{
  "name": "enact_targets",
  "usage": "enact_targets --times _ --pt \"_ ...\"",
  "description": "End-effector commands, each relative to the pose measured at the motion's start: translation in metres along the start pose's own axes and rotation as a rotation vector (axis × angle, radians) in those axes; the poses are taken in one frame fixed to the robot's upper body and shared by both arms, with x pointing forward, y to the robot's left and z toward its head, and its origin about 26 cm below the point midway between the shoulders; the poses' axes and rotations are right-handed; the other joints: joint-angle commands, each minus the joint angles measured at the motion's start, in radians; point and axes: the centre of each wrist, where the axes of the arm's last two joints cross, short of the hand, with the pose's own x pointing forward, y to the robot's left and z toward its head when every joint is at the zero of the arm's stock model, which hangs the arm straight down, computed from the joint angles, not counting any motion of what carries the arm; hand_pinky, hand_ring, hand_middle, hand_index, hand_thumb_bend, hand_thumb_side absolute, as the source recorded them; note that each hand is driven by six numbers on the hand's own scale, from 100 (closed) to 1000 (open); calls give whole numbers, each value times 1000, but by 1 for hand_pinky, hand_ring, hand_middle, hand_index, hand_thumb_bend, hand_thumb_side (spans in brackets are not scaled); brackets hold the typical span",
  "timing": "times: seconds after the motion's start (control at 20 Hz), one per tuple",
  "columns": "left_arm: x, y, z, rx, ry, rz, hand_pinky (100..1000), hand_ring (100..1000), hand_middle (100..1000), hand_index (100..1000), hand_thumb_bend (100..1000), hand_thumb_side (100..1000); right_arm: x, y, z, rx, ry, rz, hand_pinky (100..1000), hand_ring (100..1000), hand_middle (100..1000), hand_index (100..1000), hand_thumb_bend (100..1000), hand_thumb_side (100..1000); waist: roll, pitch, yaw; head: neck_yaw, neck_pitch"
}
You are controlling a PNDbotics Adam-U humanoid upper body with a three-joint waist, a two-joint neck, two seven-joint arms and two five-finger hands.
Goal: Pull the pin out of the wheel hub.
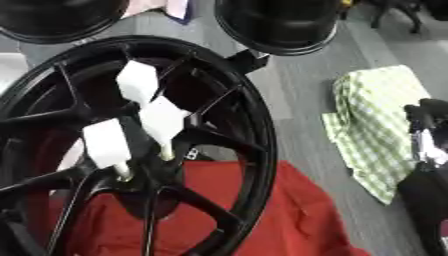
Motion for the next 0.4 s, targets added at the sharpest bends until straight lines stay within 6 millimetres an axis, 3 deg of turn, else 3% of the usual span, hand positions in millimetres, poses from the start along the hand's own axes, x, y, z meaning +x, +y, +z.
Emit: enact_targets --times 0.05,0.2,0.4 --pt "20 7 8 153 -115 158 760 546 606 717 100 740 7 -2 -5 9 -31 3 838 767 535 698 140 247 3 -16 1 1 -6" --pt "21 -7 9 318 -180 443 753 539 596 706 100 734 8 -2 -6 9 -37 1 838 767 535 698 140 246 5 -15 -3 5 -8" --pt "18 -21 11 479 -170 638 753 548 605 700 100 745 8 -2 -7 7 -42 -2 838 766 535 697 141 246 5 -12 -3 10 -9"
